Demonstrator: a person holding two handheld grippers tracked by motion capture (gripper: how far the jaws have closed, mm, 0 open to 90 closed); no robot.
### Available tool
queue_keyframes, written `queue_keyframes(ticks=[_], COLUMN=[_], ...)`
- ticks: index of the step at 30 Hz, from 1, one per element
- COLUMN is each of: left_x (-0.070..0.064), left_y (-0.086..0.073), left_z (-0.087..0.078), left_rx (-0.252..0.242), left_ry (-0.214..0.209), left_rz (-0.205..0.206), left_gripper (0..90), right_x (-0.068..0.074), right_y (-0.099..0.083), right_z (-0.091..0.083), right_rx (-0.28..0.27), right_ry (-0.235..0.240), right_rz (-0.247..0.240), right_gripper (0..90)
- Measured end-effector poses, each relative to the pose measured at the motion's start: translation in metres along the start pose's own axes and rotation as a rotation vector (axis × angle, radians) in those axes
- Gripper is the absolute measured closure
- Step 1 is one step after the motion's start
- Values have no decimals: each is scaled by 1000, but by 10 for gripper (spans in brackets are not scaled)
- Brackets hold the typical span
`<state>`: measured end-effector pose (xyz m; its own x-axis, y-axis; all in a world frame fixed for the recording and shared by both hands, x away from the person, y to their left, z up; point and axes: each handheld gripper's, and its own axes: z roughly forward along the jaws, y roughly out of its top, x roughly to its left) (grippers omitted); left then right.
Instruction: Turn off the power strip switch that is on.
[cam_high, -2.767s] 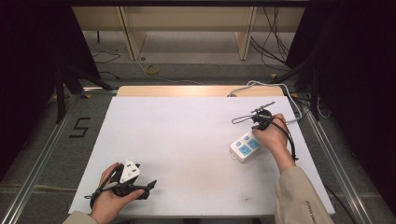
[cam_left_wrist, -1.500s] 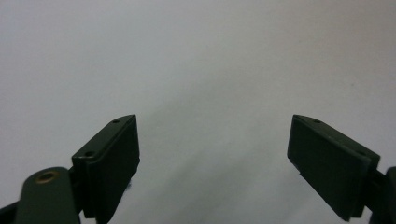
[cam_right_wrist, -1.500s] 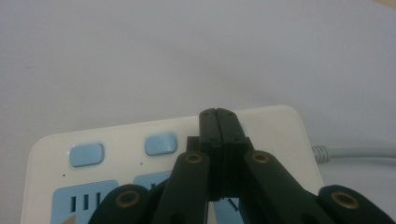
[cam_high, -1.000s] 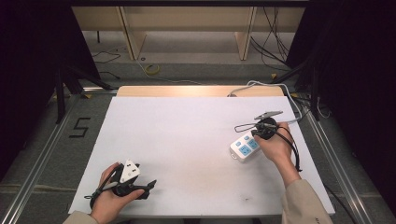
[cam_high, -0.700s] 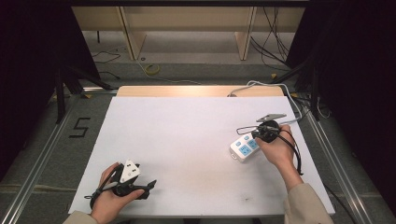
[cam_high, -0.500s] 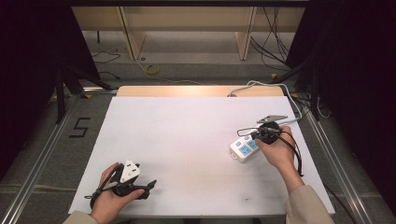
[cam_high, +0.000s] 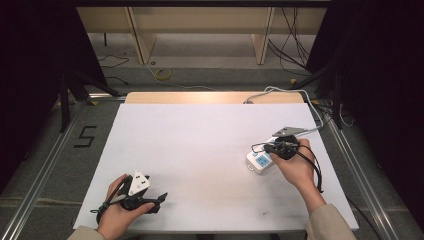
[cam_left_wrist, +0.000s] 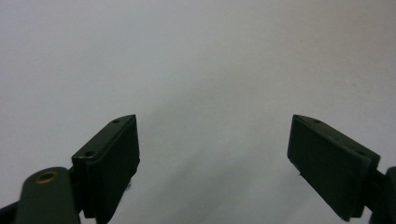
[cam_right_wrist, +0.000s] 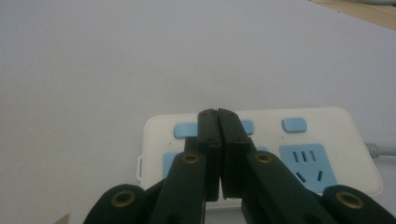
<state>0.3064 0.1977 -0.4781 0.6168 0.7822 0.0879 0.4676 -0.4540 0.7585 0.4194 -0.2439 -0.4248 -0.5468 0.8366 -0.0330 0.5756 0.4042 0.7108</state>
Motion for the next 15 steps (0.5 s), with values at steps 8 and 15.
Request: queue_keyframes(ticks=[8, 15], left_x=[0, 0], left_y=[0, 0], left_z=[0, 0], left_rx=[0, 1], left_ry=[1, 1], left_rz=[0, 1], left_gripper=[164, 164], right_x=[12, 21], right_y=[-4, -10], right_z=[-5, -9], right_rx=[-12, -32], right_ry=[22, 40], right_rz=[-23, -35], right_gripper=[879, 857])
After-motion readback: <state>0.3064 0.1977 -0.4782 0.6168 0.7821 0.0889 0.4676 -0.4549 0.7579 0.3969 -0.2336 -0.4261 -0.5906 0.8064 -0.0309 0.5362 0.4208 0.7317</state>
